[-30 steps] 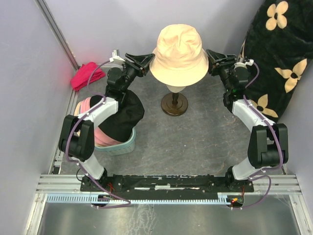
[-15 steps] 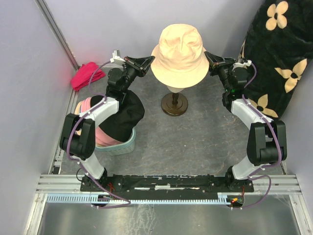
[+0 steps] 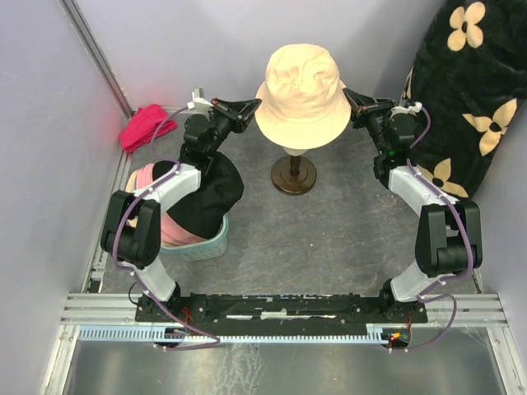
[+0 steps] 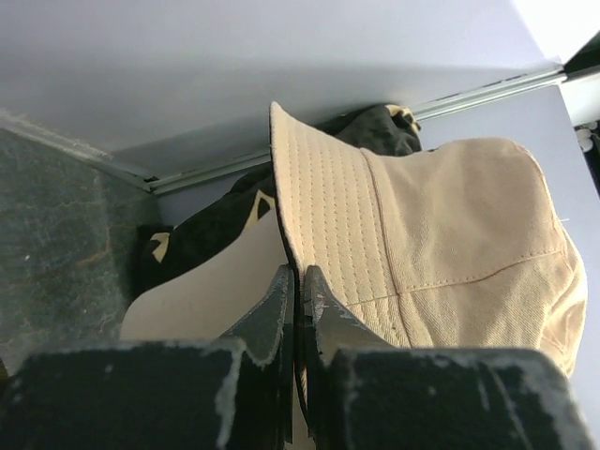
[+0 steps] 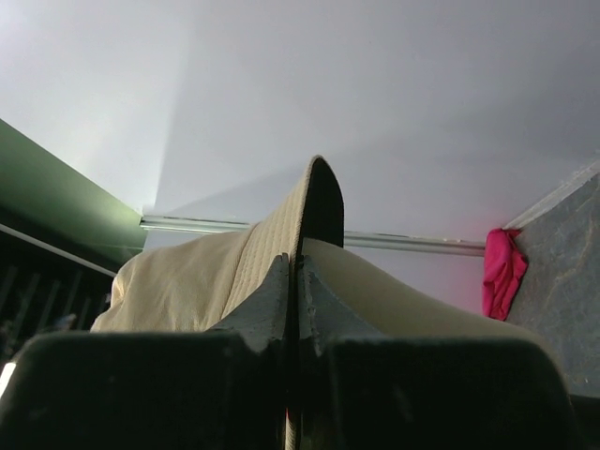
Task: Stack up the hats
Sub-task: Place the hat on the hat stand.
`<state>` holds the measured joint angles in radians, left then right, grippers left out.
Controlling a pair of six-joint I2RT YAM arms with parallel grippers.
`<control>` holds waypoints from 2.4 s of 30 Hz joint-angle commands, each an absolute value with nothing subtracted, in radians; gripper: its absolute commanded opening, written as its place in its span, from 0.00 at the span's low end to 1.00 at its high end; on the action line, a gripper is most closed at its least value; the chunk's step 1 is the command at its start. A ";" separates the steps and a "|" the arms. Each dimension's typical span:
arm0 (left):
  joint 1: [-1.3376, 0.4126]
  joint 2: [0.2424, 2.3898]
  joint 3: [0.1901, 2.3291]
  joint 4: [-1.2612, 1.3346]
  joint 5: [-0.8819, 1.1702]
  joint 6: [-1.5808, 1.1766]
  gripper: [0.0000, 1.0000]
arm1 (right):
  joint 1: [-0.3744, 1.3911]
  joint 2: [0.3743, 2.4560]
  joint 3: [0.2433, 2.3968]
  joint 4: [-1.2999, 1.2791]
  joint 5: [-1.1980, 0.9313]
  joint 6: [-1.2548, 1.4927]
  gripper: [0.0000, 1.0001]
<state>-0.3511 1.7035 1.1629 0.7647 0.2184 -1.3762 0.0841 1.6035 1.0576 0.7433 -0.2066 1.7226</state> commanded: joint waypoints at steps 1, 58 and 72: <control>-0.360 1.711 1.155 0.683 0.195 -1.374 0.03 | 0.084 1.607 1.041 0.756 -0.213 1.695 0.02; -0.392 1.670 1.096 0.452 0.122 -1.345 0.10 | 0.095 1.641 0.950 0.693 -0.253 1.546 0.16; -0.392 1.614 1.107 0.493 0.069 -1.326 0.54 | 0.070 1.577 0.955 0.667 -0.223 1.519 0.48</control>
<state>-0.3943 1.6619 1.0992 0.4995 0.1123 -1.3739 0.0830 1.6352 0.9512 0.6868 -0.2440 1.5536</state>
